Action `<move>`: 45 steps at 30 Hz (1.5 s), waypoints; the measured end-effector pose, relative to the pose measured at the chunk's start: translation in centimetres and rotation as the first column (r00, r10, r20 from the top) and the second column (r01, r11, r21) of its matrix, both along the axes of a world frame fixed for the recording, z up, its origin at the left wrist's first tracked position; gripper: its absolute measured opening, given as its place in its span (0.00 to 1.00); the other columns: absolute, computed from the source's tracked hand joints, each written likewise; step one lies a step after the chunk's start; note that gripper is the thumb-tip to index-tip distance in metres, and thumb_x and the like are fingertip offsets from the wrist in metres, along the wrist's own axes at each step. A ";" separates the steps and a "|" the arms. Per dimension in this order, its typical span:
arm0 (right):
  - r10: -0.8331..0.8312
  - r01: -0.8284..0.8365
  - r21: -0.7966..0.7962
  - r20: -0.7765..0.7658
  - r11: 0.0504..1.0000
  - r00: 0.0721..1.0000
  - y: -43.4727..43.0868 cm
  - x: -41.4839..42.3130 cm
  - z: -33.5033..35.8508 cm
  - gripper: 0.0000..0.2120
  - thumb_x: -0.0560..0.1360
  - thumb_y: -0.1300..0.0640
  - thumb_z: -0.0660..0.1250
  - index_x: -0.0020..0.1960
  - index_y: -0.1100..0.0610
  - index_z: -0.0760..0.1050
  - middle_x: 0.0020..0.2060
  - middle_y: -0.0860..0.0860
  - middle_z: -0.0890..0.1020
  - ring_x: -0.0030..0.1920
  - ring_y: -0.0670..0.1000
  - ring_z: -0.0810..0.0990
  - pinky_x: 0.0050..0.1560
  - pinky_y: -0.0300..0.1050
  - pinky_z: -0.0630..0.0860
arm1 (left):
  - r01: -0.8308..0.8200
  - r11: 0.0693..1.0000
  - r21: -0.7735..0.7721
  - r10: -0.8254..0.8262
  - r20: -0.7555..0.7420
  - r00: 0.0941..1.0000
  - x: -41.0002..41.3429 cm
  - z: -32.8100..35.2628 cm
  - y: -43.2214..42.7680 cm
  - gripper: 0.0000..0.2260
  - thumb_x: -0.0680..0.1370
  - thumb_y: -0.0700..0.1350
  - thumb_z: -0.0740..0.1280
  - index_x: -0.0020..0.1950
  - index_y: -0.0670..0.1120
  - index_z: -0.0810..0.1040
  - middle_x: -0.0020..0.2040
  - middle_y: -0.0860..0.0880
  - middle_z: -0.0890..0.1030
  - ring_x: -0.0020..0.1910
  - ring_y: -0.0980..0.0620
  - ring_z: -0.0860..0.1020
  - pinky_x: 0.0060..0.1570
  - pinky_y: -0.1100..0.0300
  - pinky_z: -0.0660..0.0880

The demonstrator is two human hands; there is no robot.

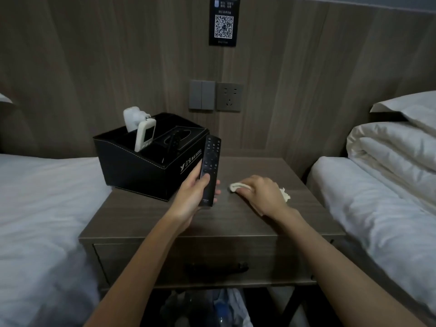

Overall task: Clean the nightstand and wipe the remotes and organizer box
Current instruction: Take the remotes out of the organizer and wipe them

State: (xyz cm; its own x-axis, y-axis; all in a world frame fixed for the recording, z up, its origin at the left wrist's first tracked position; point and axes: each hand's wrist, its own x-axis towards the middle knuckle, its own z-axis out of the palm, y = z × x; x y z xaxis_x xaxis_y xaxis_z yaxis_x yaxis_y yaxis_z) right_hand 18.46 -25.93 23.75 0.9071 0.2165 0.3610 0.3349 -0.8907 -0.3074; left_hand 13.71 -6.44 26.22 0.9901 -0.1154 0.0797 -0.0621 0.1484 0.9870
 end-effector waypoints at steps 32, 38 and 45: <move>-0.016 -0.290 0.546 0.487 0.787 0.873 5.4 -4.3 4.3 0.15 0.78 0.61 0.67 0.63 0.51 0.78 0.59 0.45 0.82 0.43 0.45 0.79 0.47 0.28 0.72 | 0.215 0.961 -0.176 -0.205 0.076 0.976 -3.3 -1.8 0.5 0.22 0.76 0.46 0.63 0.71 0.58 0.71 0.58 0.48 0.83 0.59 0.49 0.80 0.54 0.55 0.73; 0.041 -0.315 0.445 0.524 0.838 0.851 5.2 -4.6 3.3 0.19 0.78 0.64 0.65 0.68 0.53 0.74 0.65 0.50 0.77 0.44 0.50 0.78 0.51 0.29 0.72 | 0.212 0.958 -0.193 -0.197 0.093 0.976 -3.9 -1.5 -0.3 0.20 0.79 0.44 0.59 0.70 0.57 0.71 0.60 0.53 0.82 0.57 0.52 0.80 0.57 0.54 0.72; 0.148 -0.362 0.372 0.493 0.855 0.857 5.1 -4.9 2.7 0.20 0.79 0.61 0.63 0.70 0.50 0.70 0.67 0.47 0.75 0.43 0.45 0.76 0.49 0.29 0.71 | 0.173 0.964 -0.200 -0.150 0.123 0.981 -3.6 -1.5 -0.3 0.20 0.81 0.43 0.58 0.72 0.57 0.70 0.63 0.51 0.80 0.59 0.52 0.79 0.56 0.56 0.73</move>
